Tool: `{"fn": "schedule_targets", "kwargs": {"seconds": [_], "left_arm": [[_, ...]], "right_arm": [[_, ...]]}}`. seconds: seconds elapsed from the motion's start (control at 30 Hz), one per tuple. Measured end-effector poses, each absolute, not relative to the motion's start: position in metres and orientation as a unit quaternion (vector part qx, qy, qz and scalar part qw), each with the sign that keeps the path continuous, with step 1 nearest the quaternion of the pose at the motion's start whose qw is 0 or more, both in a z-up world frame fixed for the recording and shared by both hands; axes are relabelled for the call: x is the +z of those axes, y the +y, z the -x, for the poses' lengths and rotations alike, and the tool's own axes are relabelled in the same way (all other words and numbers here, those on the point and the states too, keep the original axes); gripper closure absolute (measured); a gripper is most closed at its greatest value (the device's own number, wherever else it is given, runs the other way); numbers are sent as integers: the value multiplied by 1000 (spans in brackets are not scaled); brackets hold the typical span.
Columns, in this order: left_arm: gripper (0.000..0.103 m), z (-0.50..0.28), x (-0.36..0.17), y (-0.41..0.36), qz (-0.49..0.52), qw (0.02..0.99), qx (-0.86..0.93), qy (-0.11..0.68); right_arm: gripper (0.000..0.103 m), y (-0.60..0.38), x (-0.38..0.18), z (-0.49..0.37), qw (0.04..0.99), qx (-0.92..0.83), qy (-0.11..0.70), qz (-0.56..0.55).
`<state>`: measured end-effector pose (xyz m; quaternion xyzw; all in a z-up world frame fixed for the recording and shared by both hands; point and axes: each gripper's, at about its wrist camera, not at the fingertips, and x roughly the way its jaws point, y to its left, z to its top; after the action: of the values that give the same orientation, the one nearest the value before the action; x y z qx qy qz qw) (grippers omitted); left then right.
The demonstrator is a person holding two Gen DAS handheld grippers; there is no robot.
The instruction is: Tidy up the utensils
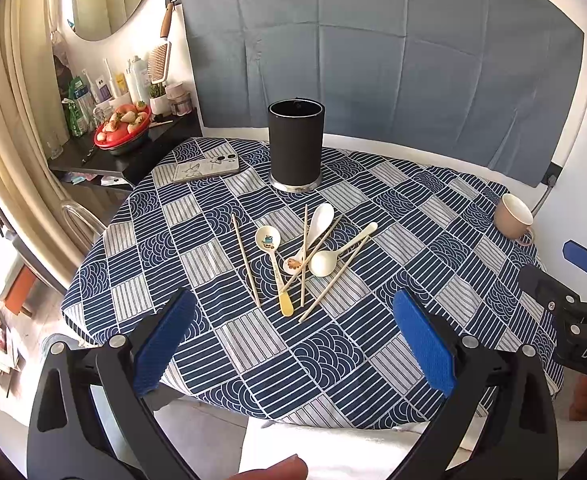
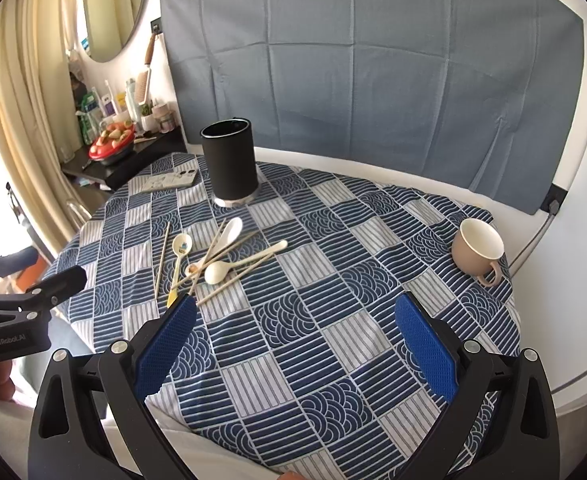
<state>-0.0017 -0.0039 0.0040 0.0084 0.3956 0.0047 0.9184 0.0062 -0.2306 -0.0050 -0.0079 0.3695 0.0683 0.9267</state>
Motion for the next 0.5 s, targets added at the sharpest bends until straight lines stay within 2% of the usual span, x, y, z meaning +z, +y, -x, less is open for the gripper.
{"fn": "schedule_targets", "kwargs": {"seconds": [0.5], "left_arm": [[6,-2,5,3,-11,917,18,398]], "right_arm": [[8,-231,-6,-9,926,62,373,12]]}}
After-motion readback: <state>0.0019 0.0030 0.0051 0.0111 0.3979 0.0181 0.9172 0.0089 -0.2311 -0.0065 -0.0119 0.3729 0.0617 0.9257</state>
